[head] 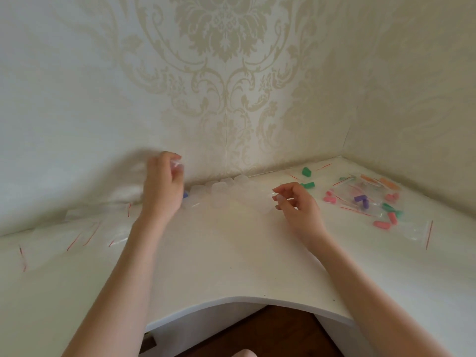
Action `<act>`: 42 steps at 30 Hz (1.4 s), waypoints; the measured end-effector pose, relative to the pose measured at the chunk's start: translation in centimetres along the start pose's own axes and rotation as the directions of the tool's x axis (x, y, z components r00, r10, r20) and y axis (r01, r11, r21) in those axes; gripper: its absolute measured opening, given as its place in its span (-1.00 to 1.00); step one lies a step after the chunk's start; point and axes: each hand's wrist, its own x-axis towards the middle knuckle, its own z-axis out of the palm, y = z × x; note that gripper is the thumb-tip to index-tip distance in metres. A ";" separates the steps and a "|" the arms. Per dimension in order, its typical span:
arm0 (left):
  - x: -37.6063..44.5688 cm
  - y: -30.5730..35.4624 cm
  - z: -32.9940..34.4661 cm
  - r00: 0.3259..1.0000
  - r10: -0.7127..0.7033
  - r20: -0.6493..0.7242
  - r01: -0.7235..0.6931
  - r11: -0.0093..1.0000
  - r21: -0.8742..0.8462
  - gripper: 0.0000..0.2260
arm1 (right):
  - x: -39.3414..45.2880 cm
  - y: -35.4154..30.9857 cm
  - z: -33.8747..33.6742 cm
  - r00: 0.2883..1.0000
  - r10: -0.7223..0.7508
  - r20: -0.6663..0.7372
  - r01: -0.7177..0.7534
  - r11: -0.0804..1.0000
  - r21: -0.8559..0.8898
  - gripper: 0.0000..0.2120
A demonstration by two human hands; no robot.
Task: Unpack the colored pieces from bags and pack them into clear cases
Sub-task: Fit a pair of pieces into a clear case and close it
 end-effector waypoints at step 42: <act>-7.2 3.6 7.3 0.685 0.596 0.419 -0.682 0.727 0.081 -0.93 | 1.5 2.9 -6.8 0.887 0.230 -0.400 -0.462 0.425 -0.779 -0.72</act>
